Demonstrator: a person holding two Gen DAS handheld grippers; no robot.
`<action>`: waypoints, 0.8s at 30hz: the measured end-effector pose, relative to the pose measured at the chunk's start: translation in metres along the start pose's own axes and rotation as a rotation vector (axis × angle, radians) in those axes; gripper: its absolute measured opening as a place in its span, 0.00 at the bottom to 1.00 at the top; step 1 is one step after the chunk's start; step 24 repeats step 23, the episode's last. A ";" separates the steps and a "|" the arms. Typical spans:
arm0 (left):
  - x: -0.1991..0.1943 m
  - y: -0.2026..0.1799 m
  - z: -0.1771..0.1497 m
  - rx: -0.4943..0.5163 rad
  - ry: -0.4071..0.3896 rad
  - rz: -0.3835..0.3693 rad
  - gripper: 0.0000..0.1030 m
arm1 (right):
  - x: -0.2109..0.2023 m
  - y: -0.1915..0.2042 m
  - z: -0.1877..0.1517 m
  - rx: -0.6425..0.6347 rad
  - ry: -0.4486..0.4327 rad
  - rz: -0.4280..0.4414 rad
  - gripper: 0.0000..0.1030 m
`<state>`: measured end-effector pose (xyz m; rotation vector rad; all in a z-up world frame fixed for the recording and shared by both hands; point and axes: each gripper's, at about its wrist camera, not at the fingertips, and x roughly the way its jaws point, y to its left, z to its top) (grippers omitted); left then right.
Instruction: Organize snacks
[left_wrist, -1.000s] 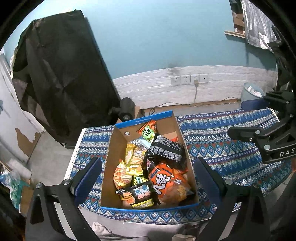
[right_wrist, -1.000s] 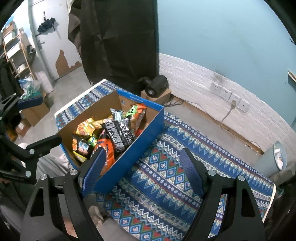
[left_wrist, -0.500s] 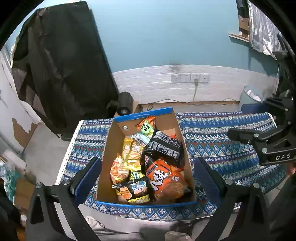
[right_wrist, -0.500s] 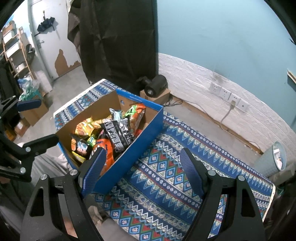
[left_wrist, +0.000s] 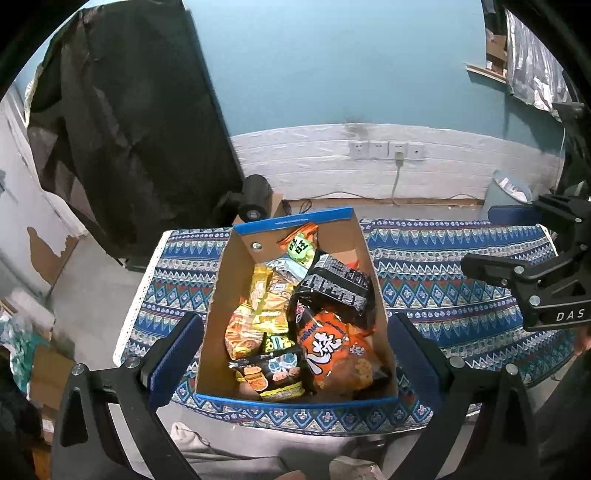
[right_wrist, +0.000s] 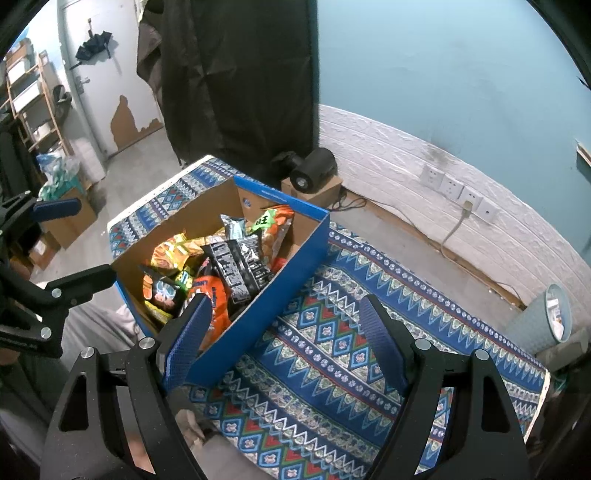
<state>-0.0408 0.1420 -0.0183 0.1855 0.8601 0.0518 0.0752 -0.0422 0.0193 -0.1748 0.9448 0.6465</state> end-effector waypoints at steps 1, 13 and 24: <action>0.000 0.000 0.000 0.002 0.001 0.003 0.98 | 0.000 0.000 0.000 0.000 0.001 0.001 0.79; -0.002 -0.004 0.000 0.019 -0.009 0.017 0.98 | 0.002 0.001 -0.002 -0.007 0.004 0.000 0.79; -0.005 -0.005 -0.001 0.024 -0.024 0.014 0.98 | 0.002 0.001 -0.003 -0.008 0.004 0.001 0.79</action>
